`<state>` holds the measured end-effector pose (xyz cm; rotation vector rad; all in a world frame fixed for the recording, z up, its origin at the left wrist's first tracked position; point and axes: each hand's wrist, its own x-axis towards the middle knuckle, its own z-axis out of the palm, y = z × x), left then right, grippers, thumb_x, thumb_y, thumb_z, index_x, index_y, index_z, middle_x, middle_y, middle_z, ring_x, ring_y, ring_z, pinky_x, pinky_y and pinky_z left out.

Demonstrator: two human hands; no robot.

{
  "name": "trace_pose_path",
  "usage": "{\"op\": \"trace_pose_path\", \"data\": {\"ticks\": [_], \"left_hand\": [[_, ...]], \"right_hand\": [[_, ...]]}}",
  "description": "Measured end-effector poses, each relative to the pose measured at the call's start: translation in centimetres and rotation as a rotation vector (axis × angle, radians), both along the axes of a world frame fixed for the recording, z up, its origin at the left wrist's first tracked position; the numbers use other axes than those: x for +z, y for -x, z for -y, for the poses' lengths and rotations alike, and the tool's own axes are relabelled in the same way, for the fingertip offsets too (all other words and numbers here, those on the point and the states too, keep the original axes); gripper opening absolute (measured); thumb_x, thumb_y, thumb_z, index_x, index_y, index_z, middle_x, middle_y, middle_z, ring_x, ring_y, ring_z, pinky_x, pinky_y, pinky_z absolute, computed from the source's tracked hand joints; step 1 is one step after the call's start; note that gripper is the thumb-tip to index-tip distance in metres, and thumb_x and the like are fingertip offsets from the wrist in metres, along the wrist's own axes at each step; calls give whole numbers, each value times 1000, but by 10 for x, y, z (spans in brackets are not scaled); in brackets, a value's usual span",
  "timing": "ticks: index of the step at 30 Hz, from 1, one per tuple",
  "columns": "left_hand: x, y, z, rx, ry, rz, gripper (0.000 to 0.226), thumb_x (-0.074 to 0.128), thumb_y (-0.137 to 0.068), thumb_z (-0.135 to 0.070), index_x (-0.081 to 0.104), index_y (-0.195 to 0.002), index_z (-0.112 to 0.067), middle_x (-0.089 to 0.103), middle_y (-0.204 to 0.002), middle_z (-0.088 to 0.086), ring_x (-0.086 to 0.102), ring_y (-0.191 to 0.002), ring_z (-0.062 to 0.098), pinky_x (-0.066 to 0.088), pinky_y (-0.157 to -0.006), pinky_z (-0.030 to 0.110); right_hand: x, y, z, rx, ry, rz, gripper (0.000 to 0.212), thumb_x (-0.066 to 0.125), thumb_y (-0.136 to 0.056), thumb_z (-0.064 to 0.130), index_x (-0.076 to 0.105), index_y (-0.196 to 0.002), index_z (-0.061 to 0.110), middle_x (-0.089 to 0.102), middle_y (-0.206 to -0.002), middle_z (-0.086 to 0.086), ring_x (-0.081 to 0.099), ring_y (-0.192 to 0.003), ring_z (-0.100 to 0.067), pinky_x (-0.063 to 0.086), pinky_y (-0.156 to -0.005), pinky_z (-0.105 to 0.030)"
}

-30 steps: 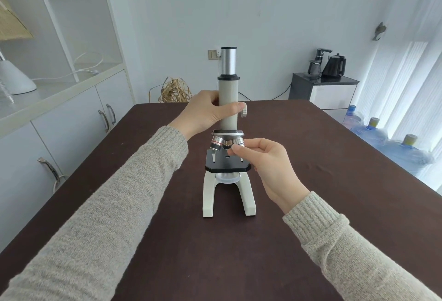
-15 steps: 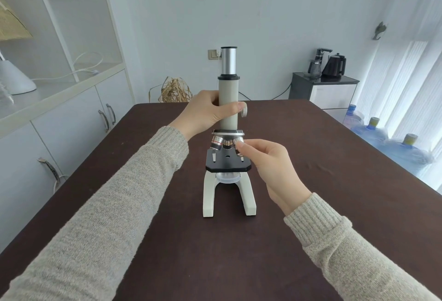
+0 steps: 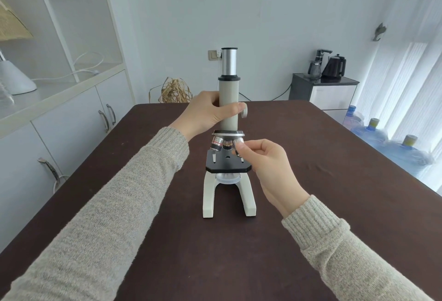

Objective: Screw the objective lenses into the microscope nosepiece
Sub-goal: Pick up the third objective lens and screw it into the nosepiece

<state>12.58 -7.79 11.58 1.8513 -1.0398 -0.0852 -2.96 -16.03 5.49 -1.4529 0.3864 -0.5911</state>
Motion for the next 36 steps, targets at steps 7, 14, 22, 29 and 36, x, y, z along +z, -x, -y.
{"op": "trace_pose_path", "data": {"ticks": [7, 14, 22, 29, 36], "left_hand": [[3, 7, -2, -23, 6, -10, 30, 66, -62, -62, 69, -72, -34, 69, -68, -25, 63, -68, -10, 45, -61, 7], [0, 2, -1, -17, -7, 6, 19, 71, -76, -50, 69, -79, -31, 71, -73, -18, 65, -72, -6, 46, -70, 17], [1, 6, 0, 6, 0, 0, 37, 65, -58, -66, 69, -76, -33, 70, -72, -19, 66, -74, -4, 48, -72, 19], [1, 4, 0, 2, 0, -5, 31, 67, -60, -64, 70, -73, -35, 69, -68, -24, 64, -70, -8, 50, -72, 19], [2, 6, -1, -4, 6, -3, 27, 66, -58, -64, 70, -65, -38, 68, -65, -24, 63, -67, -8, 47, -65, 13]], "right_hand": [[4, -1, -2, -41, 39, -33, 20, 79, -79, 12, 67, -93, 5, 72, -77, -2, 64, -55, 6, 44, -52, -5], [3, 3, 4, -4, 159, -45, 11, 71, -86, 22, 76, -88, 12, 74, -81, 5, 62, -67, 7, 45, -61, -4], [3, 1, 5, -57, 72, -16, 3, 70, -88, 15, 68, -88, 14, 72, -80, 1, 63, -70, -5, 47, -69, -17], [3, 1, 3, -38, 88, -22, 13, 71, -87, 23, 65, -90, 12, 75, -90, -7, 66, -77, -9, 47, -73, -21], [6, -2, -2, -49, 155, -87, 26, 80, -77, 17, 63, -96, 11, 72, -93, -7, 65, -76, -12, 45, -61, -14]]}}
